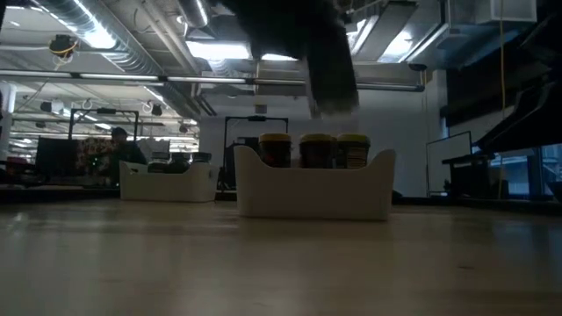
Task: Sort spices by type
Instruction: Put the green seasoning bottle into the top white bin
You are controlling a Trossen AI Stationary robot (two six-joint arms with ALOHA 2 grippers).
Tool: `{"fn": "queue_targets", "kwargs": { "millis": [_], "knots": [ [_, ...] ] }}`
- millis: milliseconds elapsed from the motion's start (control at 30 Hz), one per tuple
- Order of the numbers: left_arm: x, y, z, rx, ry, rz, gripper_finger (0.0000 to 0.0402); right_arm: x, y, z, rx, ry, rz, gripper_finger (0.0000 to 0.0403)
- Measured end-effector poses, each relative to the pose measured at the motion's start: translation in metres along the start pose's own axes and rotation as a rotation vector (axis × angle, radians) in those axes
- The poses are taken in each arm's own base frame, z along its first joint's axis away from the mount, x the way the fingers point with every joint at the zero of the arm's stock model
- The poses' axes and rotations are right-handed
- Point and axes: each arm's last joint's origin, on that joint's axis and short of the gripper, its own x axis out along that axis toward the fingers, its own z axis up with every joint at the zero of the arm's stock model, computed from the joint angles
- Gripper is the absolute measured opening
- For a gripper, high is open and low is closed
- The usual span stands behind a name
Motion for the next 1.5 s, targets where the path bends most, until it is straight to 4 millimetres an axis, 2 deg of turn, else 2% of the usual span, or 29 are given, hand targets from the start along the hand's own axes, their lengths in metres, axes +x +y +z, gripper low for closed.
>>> {"fn": "queue_targets", "kwargs": {
  "millis": [200,333,600,767,1067,1233,1500],
  "knots": [
    [-0.042,0.015,0.015,-0.032,-0.031,0.138,0.019,0.0,0.0,0.0,0.005,-0.001,0.002,0.0269],
    [-0.067,0.029,0.019,-0.063,-0.041,0.297,0.0187,0.0,0.001,0.0,0.007,0.006,0.007,0.0269],
    [-0.095,0.07,0.013,-0.12,-0.006,0.728,0.0193,0.0,0.001,0.0,0.009,0.006,0.008,0.0269],
    [-0.098,0.1,0.003,-0.186,0.061,0.908,0.0187,0.0,0.001,0.0,0.01,0.006,0.008,0.0269],
    [-0.099,0.149,-0.004,-0.339,0.103,1.071,0.0194,0.0,0.001,0.0,0.008,0.006,0.007,0.0269],
    [-0.099,0.174,-0.011,-0.443,0.139,1.081,0.0188,0.0,0.001,0.0,0.008,0.006,0.007,0.0269],
    [-0.095,0.206,-0.044,-0.553,0.261,1.101,0.0188,0.0,0.001,0.0,0.007,0.007,0.007,0.0269]
  ]
}}
